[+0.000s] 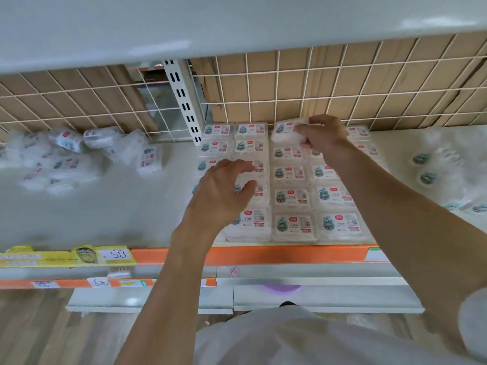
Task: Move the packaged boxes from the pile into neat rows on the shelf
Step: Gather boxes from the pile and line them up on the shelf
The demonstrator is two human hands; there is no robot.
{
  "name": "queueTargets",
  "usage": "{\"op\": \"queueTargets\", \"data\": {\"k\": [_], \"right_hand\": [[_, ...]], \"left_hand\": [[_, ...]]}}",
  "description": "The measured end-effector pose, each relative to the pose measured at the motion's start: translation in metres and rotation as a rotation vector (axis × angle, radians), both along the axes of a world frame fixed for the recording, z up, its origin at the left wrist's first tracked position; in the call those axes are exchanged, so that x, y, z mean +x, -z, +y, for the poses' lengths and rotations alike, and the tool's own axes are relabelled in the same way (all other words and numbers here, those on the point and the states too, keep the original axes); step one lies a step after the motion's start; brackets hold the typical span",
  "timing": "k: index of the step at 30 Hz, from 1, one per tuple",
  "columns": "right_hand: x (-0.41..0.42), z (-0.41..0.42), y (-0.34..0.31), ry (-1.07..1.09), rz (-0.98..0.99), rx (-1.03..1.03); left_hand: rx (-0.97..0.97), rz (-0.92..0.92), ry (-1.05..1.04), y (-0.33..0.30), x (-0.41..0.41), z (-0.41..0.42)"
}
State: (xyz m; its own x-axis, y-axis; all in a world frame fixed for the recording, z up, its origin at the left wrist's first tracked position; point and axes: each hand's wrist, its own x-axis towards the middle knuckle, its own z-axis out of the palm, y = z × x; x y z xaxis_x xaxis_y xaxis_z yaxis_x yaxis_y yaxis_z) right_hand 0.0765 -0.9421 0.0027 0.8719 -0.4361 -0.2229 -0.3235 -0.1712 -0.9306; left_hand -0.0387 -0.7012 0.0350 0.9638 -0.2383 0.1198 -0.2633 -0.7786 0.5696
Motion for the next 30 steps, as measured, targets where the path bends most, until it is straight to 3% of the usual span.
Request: {"op": "queueTargets", "data": {"k": [8,21,30], "right_hand": [[0.01,0.0,0.002,-0.044,-0.063,-0.233],[0.001,0.011,0.011,-0.132,-0.126,-0.442],[-0.065,0.024,-0.01,-0.279,-0.065,-0.508]], "left_hand": [[0.01,0.003,-0.011,0.001,0.014,-0.001],[-0.001,0.011,-0.006,0.003,0.021,0.0],[-0.038,0.092,-0.045,-0.003,0.018,0.013]]}}
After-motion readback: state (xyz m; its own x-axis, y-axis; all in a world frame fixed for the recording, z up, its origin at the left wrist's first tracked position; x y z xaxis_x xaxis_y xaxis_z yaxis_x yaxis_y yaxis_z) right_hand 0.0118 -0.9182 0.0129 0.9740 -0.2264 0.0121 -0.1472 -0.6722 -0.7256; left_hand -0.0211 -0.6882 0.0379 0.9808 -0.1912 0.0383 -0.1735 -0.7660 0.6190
